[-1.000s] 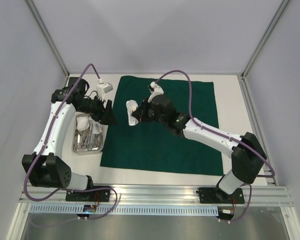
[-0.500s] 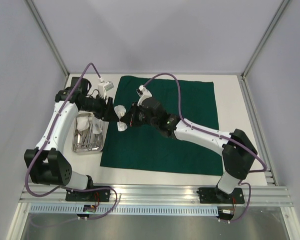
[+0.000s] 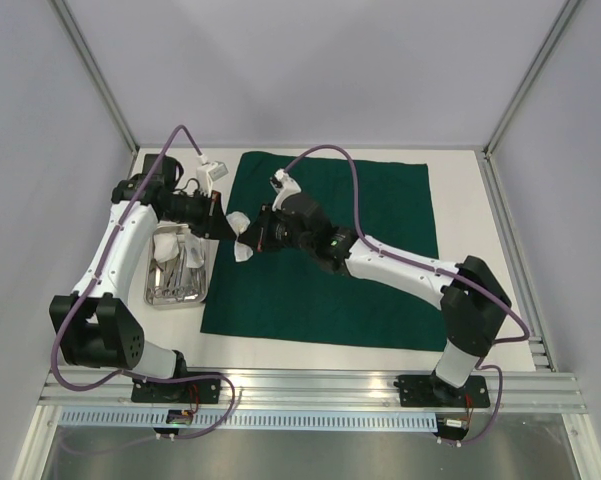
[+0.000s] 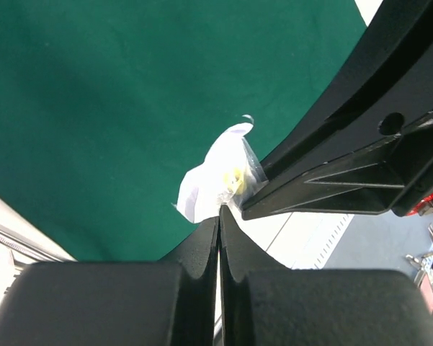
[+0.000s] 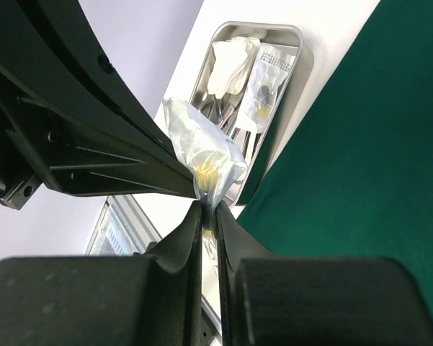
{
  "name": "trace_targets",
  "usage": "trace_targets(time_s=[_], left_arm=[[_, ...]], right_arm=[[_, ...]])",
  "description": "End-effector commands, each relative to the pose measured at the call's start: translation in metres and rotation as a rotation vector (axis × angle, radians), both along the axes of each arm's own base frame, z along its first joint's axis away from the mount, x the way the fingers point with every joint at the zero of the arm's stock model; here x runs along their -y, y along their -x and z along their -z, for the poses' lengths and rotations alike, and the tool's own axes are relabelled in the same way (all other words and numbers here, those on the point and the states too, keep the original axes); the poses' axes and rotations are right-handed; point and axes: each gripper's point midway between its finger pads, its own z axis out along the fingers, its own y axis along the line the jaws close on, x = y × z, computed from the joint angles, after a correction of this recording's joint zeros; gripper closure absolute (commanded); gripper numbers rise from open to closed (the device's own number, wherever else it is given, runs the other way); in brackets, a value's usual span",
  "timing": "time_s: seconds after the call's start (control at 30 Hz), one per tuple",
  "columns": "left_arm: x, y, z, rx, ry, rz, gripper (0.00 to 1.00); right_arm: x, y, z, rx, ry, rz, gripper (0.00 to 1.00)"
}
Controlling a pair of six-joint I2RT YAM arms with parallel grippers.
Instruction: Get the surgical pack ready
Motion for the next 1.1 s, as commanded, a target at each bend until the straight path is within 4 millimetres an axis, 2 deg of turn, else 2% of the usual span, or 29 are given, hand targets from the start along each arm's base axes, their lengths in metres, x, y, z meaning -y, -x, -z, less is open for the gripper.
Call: trace_targets(time_s=[0.0, 0.17, 0.27, 0.37, 0.4, 0.47, 0.63, 0.73, 0.83, 0.9, 1.0, 1.07], left_arm=[[0.009, 0.006, -0.011, 0.029, 0.069, 0.055, 1.0], [0.003, 0.005, -0.004, 0.031, 0.028, 0.037, 1.0], [-0.003, 0.001, 0.0, 0.034, -0.012, 0.011, 1.0], [-0.017, -0.008, 0.011, 0.033, -0.088, -0.035, 1.0], [-0.022, -0.009, 0.015, 0.031, -0.115, -0.041, 1.0], [-0.039, -0.014, 0.029, 0.011, -0.194, -0.074, 1.0], [-0.091, -0.021, 0.059, -0.062, -0.319, -0.144, 1.0], [-0.136, -0.027, 0.076, -0.127, -0.378, -0.231, 1.0], [-0.162, -0.033, 0.097, -0.2, -0.431, -0.271, 1.0], [-0.171, -0.035, 0.105, -0.23, -0.435, -0.28, 1.0], [-0.173, -0.042, 0.12, -0.273, -0.422, -0.264, 1.0], [-0.174, -0.05, 0.121, -0.268, -0.416, -0.262, 1.0]], right_arm=[[-0.013, -0.001, -0.023, 0.033, -0.056, -0.027, 1.0], [-0.009, -0.004, -0.018, 0.022, -0.043, -0.02, 0.99], [-0.004, -0.009, -0.012, -0.003, -0.034, -0.016, 0.89], [0.001, -0.013, -0.01, -0.005, -0.025, -0.012, 0.65], [0.003, -0.014, -0.009, -0.002, -0.023, -0.01, 0.52], [0.008, -0.014, -0.002, -0.017, 0.012, -0.008, 0.41], [0.015, -0.013, 0.005, -0.016, 0.052, -0.008, 0.37], [0.019, -0.014, 0.009, -0.016, 0.069, 0.0, 0.37], [0.019, -0.014, 0.012, -0.02, 0.077, -0.004, 0.37], [0.019, -0.013, 0.013, -0.022, 0.081, -0.008, 0.37], [0.02, -0.013, 0.016, -0.021, 0.094, -0.008, 0.38], [0.022, -0.013, 0.018, -0.022, 0.104, -0.006, 0.38]])
